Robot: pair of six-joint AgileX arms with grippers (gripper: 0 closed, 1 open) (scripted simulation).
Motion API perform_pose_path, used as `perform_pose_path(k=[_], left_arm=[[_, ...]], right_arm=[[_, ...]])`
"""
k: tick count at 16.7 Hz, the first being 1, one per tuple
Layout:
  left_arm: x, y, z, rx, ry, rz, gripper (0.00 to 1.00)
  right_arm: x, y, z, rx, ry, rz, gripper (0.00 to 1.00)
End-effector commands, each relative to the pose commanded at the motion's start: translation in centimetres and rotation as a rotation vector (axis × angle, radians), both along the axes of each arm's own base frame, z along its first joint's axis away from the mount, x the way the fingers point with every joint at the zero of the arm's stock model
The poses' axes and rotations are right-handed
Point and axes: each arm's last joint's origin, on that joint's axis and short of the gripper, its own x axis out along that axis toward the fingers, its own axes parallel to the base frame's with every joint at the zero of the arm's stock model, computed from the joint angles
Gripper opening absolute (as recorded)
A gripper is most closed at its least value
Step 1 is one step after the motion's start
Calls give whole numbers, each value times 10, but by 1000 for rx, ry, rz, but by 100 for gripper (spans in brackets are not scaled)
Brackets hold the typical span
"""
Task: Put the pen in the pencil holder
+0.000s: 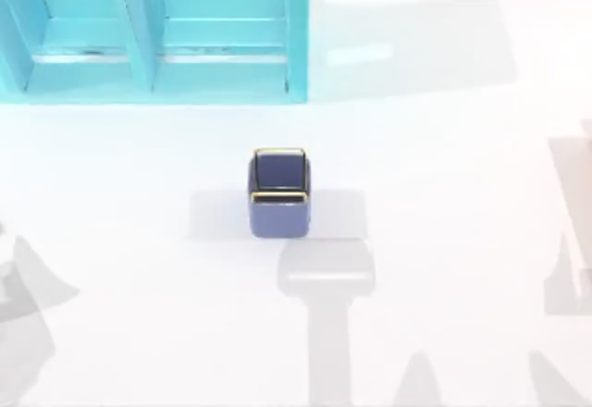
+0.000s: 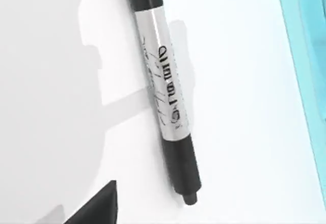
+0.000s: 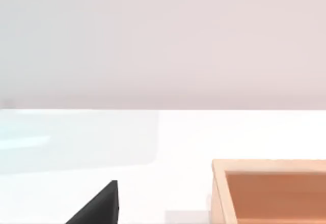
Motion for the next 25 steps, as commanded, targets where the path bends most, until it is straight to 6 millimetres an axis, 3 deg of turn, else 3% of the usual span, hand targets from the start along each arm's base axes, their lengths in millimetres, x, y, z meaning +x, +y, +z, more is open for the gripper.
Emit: perform_pose_path(k=[4, 12, 16, 21, 25], left_arm=[[-1, 21, -25, -169, 63, 67, 100], [1, 21, -30, -186, 71, 72, 100], [30, 18, -48, -187, 69, 74, 100], [68, 0, -80, -185, 66, 74, 100], [74, -5, -86, -186, 69, 74, 100]], right_arm=[[0, 0, 0, 0, 0, 0, 100], [0, 0, 0, 0, 0, 0, 100], [0, 0, 0, 0, 0, 0, 100], [0, 0, 0, 0, 0, 0, 100], [0, 0, 0, 0, 0, 0, 100]])
